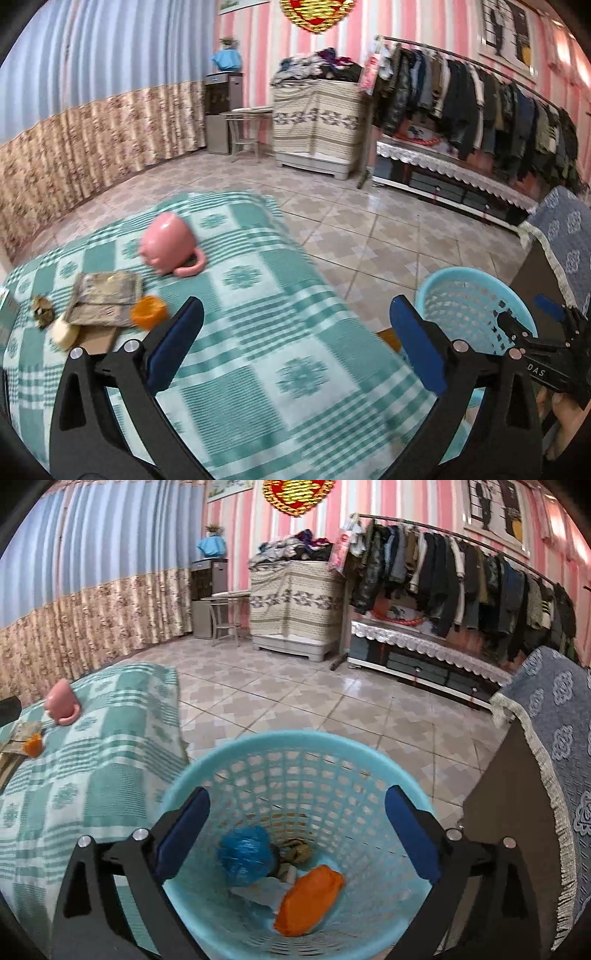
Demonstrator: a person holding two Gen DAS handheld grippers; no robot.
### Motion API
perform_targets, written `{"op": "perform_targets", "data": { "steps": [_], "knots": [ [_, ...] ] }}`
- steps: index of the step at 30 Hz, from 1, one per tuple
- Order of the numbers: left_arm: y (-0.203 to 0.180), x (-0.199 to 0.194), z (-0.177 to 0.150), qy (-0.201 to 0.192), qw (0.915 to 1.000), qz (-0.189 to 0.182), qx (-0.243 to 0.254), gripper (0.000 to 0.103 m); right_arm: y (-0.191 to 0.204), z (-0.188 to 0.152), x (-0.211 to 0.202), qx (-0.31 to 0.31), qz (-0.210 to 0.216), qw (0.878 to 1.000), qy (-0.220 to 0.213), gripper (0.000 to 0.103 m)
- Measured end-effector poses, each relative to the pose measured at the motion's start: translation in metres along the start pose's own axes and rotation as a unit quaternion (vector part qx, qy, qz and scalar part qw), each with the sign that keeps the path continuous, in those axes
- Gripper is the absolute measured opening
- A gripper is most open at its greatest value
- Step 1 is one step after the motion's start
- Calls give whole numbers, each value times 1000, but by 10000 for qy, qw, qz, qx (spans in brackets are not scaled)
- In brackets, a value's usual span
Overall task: Collect trash
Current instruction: 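Move both grippers back to the bedspread toward the white lid and orange peel, then grasp the white round lid with the left gripper while the right gripper grasps the orange peel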
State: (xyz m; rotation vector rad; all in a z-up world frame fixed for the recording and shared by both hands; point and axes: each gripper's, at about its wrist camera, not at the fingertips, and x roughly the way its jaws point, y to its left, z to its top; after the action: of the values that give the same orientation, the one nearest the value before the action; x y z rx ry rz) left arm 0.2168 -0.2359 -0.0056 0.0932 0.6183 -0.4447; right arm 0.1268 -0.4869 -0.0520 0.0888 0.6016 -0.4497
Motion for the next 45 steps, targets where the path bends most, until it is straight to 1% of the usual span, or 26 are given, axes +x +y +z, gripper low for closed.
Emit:
{"op": "perform_targets", "data": {
  "steps": [4, 9, 12, 16, 19, 24, 26, 31, 35, 38, 40, 41, 42, 44, 45],
  "knots": [
    [37, -12, -7, -20, 9994, 256, -221, 97, 31, 6, -6, -75, 280, 9996, -72, 95],
    [88, -19, -17, 78, 9963, 703, -484, 97, 73, 7, -6, -183, 600, 9980, -63, 95],
    [123, -23, -23, 136, 9930, 996, -628, 97, 106, 8, -4, -344, 817, 9961, -28, 95],
    [160, -23, -33, 195, 9883, 1361, -662, 97, 140, 11, 0, -450, 1104, 9929, -4, 95],
    [193, -18, -45, 316, 9843, 1491, -896, 98, 171, 12, 5, -604, 1287, 9898, 17, 95],
    [243, 1, -68, 620, 9746, 1732, -1281, 97, 214, 6, 18, -992, 1437, 9846, 75, 95],
    [257, 10, -74, 714, 9714, 1786, -1391, 97, 229, 0, 22, -1154, 1501, 9818, 114, 95],
    [279, 32, -78, 921, 9669, 1715, -1650, 97, 258, -6, 37, -1436, 1661, 9753, 234, 95],
    [293, 42, -70, 877, 9675, 1598, -1753, 97, 275, -5, 46, -1547, 1747, 9718, 349, 95],
    [297, 55, -67, 977, 9685, 1501, -1728, 97, 281, -1, 53, -1533, 1805, 9708, 391, 95],
    [296, 62, -66, 1041, 9696, 1425, -1698, 88, 285, 1, 56, -1477, 1848, 9708, 403, 95],
    [295, 65, -66, 1089, 9701, 1369, -1685, 76, 287, 2, 57, -1462, 1867, 9706, 415, 95],
    [295, 67, -67, 1133, 9701, 1346, -1674, 66, 289, 4, 59, -1454, 1893, 9701, 431, 95],
    [294, 68, -67, 1135, 9702, 1395, -1623, 60, 295, 5, 60, -1487, 1940, 9686, 449, 95],
    [294, 66, -67, 1104, 9706, 1389, -1628, 60, 297, 5, 60, -1517, 1941, 9682, 447, 95]
  ]
}}
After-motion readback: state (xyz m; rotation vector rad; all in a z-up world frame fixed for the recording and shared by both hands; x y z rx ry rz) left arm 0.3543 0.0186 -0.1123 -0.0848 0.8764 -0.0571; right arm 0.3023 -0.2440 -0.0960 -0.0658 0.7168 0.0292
